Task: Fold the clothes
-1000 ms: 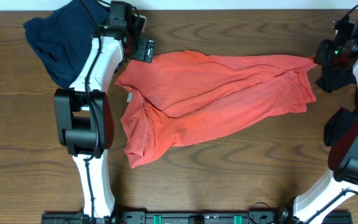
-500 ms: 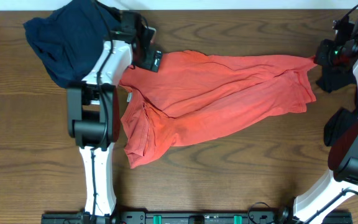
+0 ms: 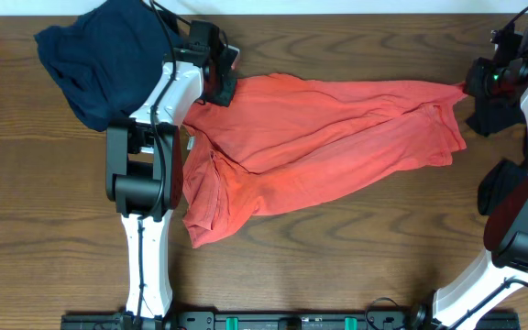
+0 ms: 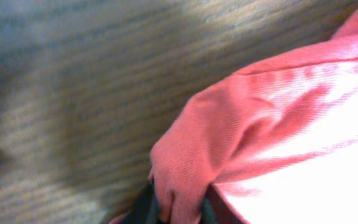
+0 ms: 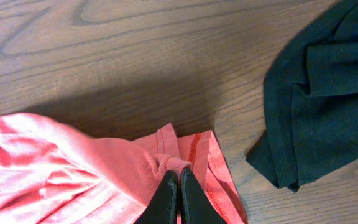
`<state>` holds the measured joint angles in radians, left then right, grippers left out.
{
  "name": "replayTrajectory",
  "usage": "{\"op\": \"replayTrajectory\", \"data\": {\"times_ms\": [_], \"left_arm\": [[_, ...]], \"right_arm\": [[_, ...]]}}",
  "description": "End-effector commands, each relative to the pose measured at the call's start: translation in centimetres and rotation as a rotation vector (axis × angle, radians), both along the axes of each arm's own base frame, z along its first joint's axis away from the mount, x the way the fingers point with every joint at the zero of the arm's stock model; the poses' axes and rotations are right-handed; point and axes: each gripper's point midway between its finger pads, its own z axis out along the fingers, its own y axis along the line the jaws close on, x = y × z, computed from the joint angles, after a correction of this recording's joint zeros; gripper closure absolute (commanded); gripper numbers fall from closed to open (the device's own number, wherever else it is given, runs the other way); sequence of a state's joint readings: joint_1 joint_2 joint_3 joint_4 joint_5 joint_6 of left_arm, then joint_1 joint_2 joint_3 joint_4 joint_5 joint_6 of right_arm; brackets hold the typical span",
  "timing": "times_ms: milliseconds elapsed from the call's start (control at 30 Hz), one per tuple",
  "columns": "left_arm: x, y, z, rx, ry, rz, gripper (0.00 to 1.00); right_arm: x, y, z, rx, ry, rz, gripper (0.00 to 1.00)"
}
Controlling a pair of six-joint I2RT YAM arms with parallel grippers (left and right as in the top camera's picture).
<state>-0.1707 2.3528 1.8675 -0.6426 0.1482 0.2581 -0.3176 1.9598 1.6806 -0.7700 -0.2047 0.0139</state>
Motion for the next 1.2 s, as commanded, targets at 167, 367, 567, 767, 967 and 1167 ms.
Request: {"op": "replayTrajectory", "data": {"times_ms": [167, 367, 567, 767, 967, 1167], "left_arm": [[-4.7, 1.8, 6.1, 0.034, 0.127, 0.123, 0.94], [-9.9, 0.5, 8.1, -0.045, 0.306, 0.149, 0.94], [-14.0, 0.0, 6.0, -0.016, 0.466, 0.132, 0.94], [-18.4, -0.8, 5.6, 0.04, 0.62, 0.095, 0.94], [-20.9, -2.6, 6.0, 0.085, 0.686, 0.016, 0.44], [-21.4, -3.4, 6.1, 0.103, 0.683, -0.051, 0.39]], "right_arm": [[0.0, -0.4, 1.6, -0.032, -0.029, -0.001, 0.97], [0.0, -0.4, 1.6, -0.032, -0.028, -0.001, 0.97], [-0.2, -0.4, 1.5, -0.029, -0.019, -0.001, 0.96], [-0.2, -0.4, 1.5, -0.028, -0.019, -0.001, 0.96], [-0.2, -0.4, 1.5, -0.028, -0.019, -0.001, 0.96], [-0.1, -0.4, 1.5, -0.031, -0.022, -0.002, 0.96]]}}
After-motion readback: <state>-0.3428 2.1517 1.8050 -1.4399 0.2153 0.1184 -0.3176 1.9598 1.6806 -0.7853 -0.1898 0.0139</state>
